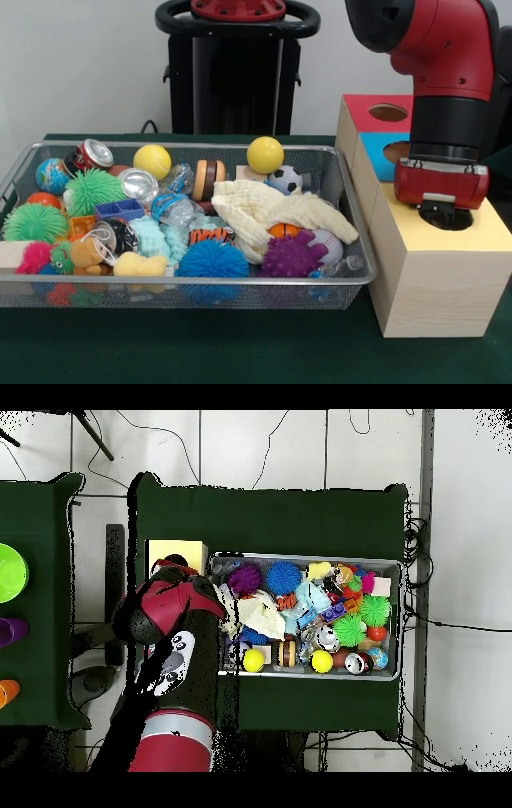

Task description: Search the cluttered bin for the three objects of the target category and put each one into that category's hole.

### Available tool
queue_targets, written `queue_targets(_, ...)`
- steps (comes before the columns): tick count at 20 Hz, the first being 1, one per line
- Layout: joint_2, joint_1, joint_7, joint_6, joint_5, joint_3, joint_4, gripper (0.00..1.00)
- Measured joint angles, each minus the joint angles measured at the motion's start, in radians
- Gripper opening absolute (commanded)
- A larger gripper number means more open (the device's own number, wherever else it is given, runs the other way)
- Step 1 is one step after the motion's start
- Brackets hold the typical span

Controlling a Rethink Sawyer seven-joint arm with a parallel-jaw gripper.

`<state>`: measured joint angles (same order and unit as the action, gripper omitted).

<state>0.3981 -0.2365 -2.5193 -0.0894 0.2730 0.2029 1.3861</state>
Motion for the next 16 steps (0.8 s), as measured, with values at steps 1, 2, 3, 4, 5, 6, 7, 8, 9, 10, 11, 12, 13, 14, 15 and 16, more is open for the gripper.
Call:
queue_targets(1,0.001,0.001,0.000,0.000,0.000,-0.001,0.001,0.00)
queue_targets(2,0.001,0.002,0.000,0.000,-0.001,-0.003,0.001,0.00)
queue_targets(3,0.002,0.003,0.000,0.000,-0.001,-0.004,0.002,0.00)
queue_targets(4,0.005,0.010,0.000,-0.007,-0.004,-0.012,0.003,1.00)
queue_targets(5,0.005,0.011,0.000,-0.008,-0.004,-0.013,0.003,1.00)
queue_targets(6,0.006,0.011,0.000,-0.008,-0.005,-0.015,0.003,1.00)
queue_targets(7,0.006,0.012,0.000,-0.008,-0.005,-0.016,0.003,1.00)
queue_targets(8,0.008,0.017,0.000,-0.010,-0.011,-0.024,0.003,1.00)
queue_targets(9,0.008,0.019,0.000,-0.012,-0.011,-0.026,0.003,1.00)
queue_targets(10,0.009,0.020,0.000,-0.015,-0.012,-0.028,0.003,1.00)
queue_targets(11,0.010,0.022,0.001,-0.019,-0.012,-0.031,0.003,1.00)
queue_targets(12,0.011,0.023,0.001,-0.020,-0.012,-0.032,0.003,1.00)
queue_targets(13,0.011,0.023,0.001,-0.020,-0.011,-0.033,0.003,1.00)
queue_targets(14,0.011,0.023,0.001,-0.020,-0.011,-0.033,0.003,1.00)
queue_targets(15,0.011,0.024,0.001,-0.020,-0.011,-0.033,0.004,1.00)
queue_targets(16,0.011,0.024,0.001,-0.021,-0.011,-0.034,0.004,1.00)
